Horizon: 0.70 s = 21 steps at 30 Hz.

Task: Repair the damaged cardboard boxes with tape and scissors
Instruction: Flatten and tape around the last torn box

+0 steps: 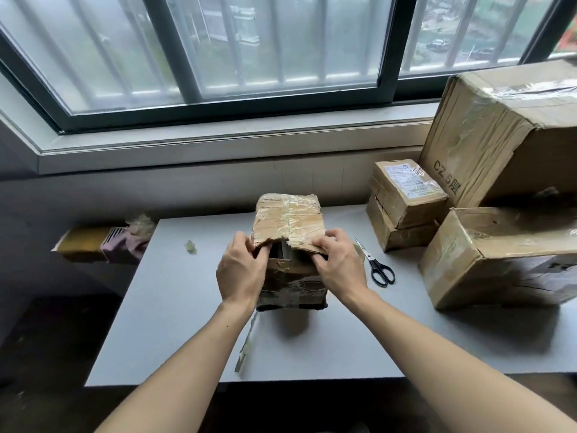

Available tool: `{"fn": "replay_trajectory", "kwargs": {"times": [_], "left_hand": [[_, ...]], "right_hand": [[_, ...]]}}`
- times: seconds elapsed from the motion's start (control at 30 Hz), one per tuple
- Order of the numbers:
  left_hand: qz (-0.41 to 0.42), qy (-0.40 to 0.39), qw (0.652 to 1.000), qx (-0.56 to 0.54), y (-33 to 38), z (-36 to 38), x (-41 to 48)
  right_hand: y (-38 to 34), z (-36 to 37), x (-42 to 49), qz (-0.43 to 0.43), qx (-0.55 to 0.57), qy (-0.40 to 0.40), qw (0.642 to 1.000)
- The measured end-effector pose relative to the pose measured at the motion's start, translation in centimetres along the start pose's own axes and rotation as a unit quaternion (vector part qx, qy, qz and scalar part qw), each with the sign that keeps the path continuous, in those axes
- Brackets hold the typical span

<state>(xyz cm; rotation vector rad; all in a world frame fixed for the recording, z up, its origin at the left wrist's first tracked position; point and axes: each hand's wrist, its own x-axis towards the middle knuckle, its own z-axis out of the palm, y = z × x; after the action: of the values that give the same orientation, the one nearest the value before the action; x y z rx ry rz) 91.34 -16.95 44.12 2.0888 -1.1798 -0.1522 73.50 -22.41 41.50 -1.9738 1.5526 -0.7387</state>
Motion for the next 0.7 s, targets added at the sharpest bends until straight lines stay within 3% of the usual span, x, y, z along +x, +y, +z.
{"fn": "replay_trajectory", "kwargs": {"times": [0.03,0.1,0.17,0.2,0.3,0.4,0.57,0.7], "left_hand": [[0.004,-0.002,1.000,-0.025,-0.3,0.0,0.0],[0.103,-0.027,0.994,-0.015,-1.1,0.1,0.2],[0.206,-0.095,0.973,0.036,-1.6,0.5,0.5],[0.206,-0.152,0.964,0.077,-1.4,0.6,0.8],[0.098,-0.332,0.912,0.220,0.0,1.1,2.3],[0.057,-0.413,0.865,0.280,2.2,1.3,3.7],[-0.020,-0.536,0.798,0.274,3.7,2.2,3.7],[-0.002,-0.596,0.767,0.238,2.8,4.1,2.7]], "right_hand": [[-0.2,0.3,0.0,-0.001,0.002,-0.001,1.000],[-0.6,0.7,0.0,-0.008,-0.003,0.000,1.000],[-1.0,1.0,0.0,-0.015,-0.010,0.008,1.000],[-1.2,1.1,0.0,-0.019,-0.014,0.010,1.000],[-1.6,1.5,-0.2,-0.040,-0.035,0.001,0.999],[-1.4,1.8,-0.8,-0.042,-0.029,0.008,0.999],[0.1,1.8,-1.3,-0.034,-0.032,-0.019,0.999],[1.3,1.9,-2.4,-0.032,-0.036,-0.036,0.998]]}}
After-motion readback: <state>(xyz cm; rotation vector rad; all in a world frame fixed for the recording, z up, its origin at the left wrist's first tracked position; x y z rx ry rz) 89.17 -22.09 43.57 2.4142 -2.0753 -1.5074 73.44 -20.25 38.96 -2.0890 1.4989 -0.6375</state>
